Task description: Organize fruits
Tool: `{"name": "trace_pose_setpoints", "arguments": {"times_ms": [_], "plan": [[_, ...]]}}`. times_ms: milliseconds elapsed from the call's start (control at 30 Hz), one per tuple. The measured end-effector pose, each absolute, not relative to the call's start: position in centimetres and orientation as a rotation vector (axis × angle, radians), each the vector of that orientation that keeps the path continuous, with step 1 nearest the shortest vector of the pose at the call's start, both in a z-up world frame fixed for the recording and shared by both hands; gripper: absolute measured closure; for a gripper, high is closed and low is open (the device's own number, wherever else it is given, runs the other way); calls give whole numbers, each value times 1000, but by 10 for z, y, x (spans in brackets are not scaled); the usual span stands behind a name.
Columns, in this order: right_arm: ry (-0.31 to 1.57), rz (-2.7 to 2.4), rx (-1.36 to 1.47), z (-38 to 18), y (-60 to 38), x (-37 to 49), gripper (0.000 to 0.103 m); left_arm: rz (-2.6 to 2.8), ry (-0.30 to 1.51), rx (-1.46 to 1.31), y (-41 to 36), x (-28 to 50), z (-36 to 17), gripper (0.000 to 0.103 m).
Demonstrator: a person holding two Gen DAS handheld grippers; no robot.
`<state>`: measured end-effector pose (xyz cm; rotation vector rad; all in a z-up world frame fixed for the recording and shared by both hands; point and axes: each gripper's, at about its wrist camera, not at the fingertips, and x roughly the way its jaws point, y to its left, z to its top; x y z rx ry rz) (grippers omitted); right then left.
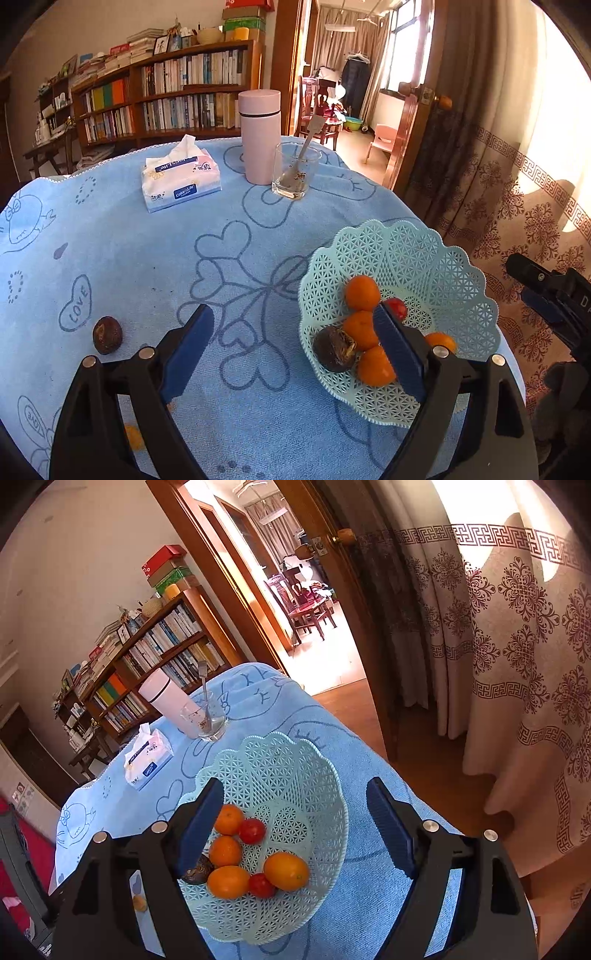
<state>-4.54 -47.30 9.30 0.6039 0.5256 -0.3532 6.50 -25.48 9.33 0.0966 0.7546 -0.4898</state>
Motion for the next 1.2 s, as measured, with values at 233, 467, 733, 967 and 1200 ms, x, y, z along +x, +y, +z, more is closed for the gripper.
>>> {"name": "trace_pose_setpoints", "arguments": {"times_ms": [233,467,733,967,1200], "plan": [[509,-327,605,96,-468,-47,21,-435,753,114,-237,67,89,14],[519,-272,573,96,-450,-39,21,-366,768,89,-205,74,87,14],[533,-223,539,96,-431,-35,21,-246,773,36,-150,91,94,14],[556,-192,519,91,-418,-30,20,-157,812,-45,-105,112,88,9],[581,-167,494,87,-406,-22,20,-114,896,-35,-96,139,58,9]]}}
